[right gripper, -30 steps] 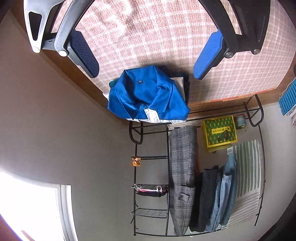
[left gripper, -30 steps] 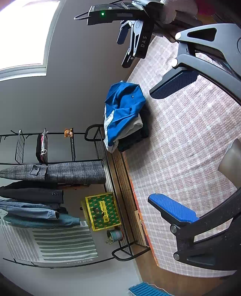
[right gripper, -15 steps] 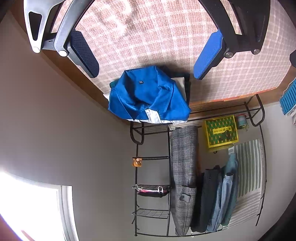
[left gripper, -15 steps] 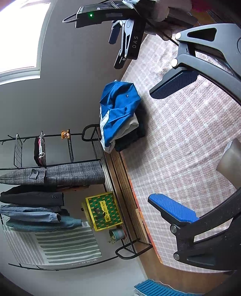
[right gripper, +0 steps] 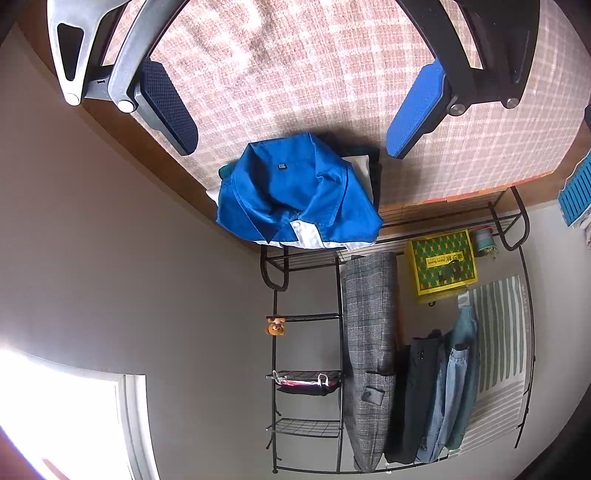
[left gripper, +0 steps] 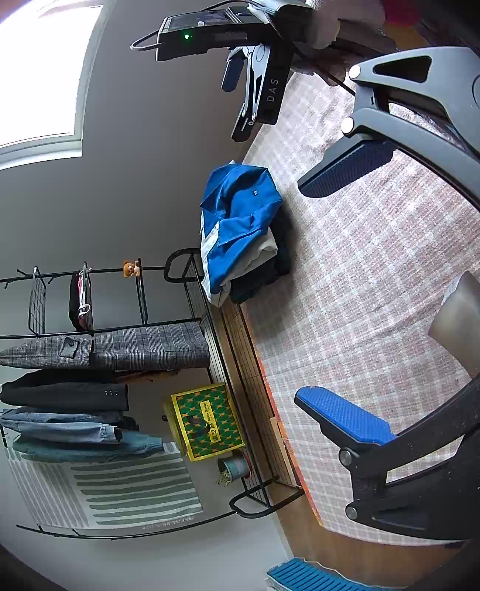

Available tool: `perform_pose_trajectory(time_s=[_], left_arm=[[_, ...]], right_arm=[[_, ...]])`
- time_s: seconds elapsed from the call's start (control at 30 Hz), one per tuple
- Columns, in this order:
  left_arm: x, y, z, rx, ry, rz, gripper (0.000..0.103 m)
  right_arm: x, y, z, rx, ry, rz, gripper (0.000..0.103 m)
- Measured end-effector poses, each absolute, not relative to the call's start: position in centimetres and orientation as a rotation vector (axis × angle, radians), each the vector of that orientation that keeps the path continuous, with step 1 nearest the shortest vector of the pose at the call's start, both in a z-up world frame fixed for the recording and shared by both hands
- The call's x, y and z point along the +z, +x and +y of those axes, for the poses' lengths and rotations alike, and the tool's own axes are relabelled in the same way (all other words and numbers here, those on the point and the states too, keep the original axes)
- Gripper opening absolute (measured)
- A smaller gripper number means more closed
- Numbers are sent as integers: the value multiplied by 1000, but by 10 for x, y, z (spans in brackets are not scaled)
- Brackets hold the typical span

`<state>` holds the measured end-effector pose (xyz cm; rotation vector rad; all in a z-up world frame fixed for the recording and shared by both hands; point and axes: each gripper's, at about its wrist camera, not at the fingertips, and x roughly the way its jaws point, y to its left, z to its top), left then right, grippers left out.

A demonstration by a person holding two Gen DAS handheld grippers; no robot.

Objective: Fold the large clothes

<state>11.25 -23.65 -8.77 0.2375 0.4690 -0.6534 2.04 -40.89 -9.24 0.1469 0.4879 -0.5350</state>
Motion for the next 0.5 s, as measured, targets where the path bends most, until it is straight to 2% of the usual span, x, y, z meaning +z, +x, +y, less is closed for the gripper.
perform_pose_trajectory(time_s=[0.5], left_arm=[[-88,112,-234,-656,238,470,103]], right_arm=[[-98,21,-405,-527,140,503,103]])
